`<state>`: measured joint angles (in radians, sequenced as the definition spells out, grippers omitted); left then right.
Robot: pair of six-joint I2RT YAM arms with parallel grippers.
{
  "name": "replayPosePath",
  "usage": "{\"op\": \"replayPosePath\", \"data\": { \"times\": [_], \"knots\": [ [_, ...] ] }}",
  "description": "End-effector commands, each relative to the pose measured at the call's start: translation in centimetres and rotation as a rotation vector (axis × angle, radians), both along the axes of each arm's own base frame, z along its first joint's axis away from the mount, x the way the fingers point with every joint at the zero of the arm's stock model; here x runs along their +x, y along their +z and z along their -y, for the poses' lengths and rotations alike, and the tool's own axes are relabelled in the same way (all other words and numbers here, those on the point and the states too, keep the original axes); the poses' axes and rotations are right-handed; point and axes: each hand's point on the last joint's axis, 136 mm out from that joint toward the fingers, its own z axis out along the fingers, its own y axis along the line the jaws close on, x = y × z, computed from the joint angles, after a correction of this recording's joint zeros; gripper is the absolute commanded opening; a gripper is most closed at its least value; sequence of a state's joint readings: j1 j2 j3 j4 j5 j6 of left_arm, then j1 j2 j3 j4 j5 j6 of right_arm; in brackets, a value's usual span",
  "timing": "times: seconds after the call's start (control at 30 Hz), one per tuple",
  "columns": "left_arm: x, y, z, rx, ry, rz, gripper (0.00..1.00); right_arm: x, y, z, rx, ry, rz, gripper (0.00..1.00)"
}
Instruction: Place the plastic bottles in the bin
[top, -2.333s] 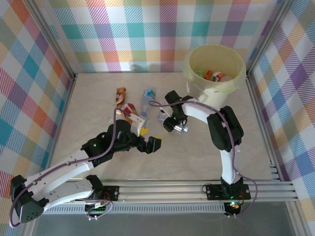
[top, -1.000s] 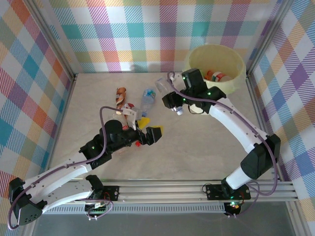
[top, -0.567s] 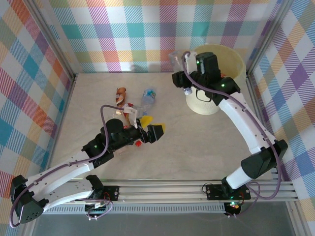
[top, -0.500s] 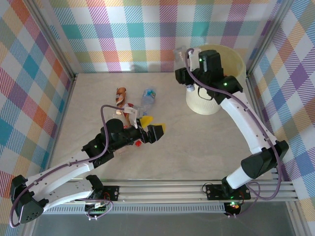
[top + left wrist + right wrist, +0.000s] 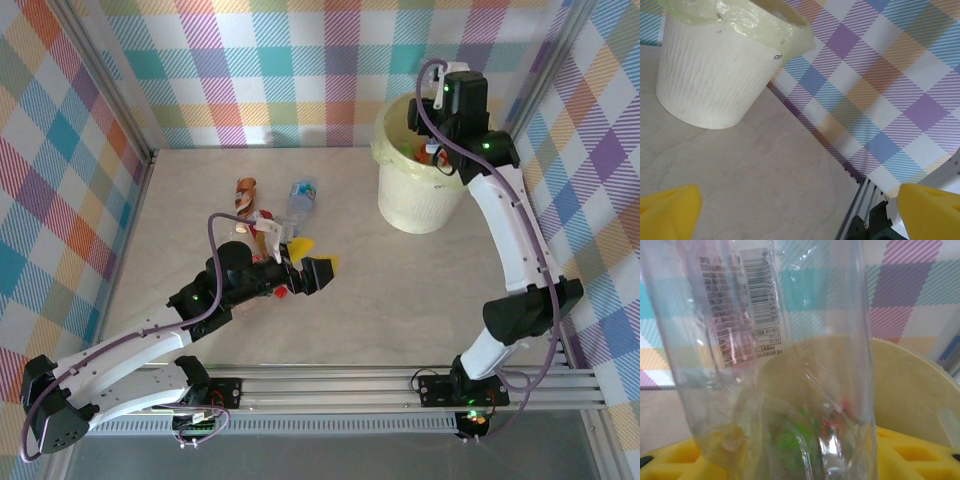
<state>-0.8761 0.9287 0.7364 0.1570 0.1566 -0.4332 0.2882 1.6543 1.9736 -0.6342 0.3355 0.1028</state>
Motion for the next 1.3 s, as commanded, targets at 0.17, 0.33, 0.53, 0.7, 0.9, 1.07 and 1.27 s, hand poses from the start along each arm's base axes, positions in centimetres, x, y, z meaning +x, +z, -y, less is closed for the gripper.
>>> {"op": "replayPosePath", "data": {
  "times": [0.17,0.33,0.53,0.7,0.9,1.07,1.27],
  "knots": [
    [-0.9,1.9,0.5,0.004,-0.055,0.074,1.00,1.8,-2.8,3.2,-0.015,-0.116,-0.073,0.59],
    [-0.5,1.6,0.9,0.004,-0.055,0.075,1.00,3.0,-4.3,3.8,-0.010,-0.131,-0.106,0.59],
    [0.3,2.0,2.0,0.025,-0.058,0.071,1.00,3.5,-7.2,4.2,0.029,-0.135,-0.176,0.59],
    [0.5,2.4,2.2,0.053,-0.061,0.062,1.00,3.5,-9.8,5.0,0.041,-0.154,-0.238,0.61],
    [0.5,2.3,2.1,0.075,-0.048,0.053,1.00,2.9,-13.2,6.5,0.094,-0.194,-0.312,0.63],
    [0.7,1.6,2.1,0.107,-0.042,0.039,1.00,2.8,-14.1,7.0,0.116,-0.195,-0.342,0.69],
    [1.1,1.2,1.3,0.185,-0.005,0.044,1.00,2.6,-12.1,6.6,0.123,-0.150,-0.295,0.79]
  ]
}}
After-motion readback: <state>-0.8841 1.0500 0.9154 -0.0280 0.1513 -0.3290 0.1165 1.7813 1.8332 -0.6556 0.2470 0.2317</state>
